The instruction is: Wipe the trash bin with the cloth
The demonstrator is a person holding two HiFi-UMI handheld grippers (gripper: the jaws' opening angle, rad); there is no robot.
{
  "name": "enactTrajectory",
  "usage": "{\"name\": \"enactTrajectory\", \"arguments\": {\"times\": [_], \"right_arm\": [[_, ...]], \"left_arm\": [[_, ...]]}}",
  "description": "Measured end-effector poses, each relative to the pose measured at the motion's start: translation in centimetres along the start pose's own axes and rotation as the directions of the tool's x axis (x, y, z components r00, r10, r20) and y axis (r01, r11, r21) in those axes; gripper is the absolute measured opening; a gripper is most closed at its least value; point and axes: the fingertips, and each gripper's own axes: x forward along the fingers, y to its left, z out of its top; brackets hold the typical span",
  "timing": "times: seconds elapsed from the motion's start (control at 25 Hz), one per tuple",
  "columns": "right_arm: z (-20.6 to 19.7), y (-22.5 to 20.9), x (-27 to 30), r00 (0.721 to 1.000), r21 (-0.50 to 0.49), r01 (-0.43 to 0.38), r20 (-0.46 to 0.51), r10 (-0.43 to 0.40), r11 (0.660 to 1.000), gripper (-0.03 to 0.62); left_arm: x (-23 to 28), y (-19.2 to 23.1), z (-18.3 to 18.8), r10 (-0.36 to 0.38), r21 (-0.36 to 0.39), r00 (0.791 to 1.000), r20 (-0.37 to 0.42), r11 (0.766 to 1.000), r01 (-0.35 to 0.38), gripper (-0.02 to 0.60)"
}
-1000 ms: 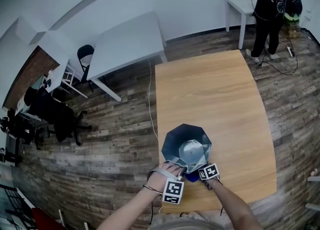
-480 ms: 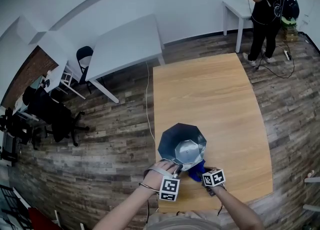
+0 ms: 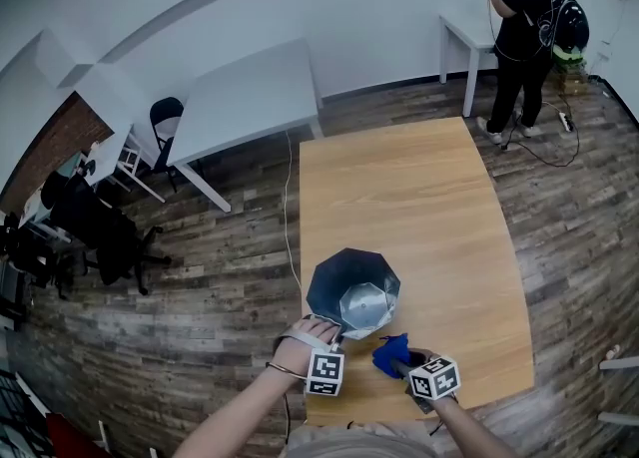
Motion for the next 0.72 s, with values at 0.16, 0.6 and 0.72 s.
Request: {"name": "enactTrajectory", "arguments": {"times": [0.16,0.6,0.72], "right_arm": [[1.8,1.6,-1.5,0.999,-0.043,-0.013,0.033,0.014,0.999,0.080],[5.7,7.0,-1.3,0.997,-0.184,-0.047,0.045,0.056,0.982,0.080],[6.2,7.7,-0.6,0.998,-0.217,-0.044,0.041,0.054,0.975,0.081]], "left_arm": [[-0.1,0.0,1.6,-0.024,-0.034,1.000,0.007,0.999,0.024,0.074],[-0.4,0.5,2.6,-0.063,-0.132,0.998,-0.010,0.989,0.061,0.061],[-0.5,0.6,2.8,-0.065,-0.137,0.998,-0.007,0.989,0.063,0.061]]}}
